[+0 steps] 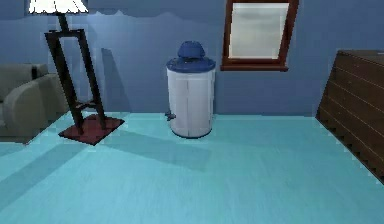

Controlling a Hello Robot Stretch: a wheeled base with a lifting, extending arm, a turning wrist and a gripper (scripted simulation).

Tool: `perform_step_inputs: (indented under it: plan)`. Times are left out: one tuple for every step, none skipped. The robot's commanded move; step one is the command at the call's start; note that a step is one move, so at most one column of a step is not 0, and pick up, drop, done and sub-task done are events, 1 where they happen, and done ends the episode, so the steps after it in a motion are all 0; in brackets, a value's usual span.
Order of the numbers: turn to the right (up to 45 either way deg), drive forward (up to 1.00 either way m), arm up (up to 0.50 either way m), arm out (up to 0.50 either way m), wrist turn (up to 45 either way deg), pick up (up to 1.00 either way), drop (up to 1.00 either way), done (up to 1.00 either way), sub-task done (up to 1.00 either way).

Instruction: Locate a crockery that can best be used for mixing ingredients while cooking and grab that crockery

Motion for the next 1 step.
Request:
perform_step_inputs:
  plan:
    - [-45.0, 0.0, 0.0, 0.0, 0.0, 0.0, 0.0, 0.0, 0.0]
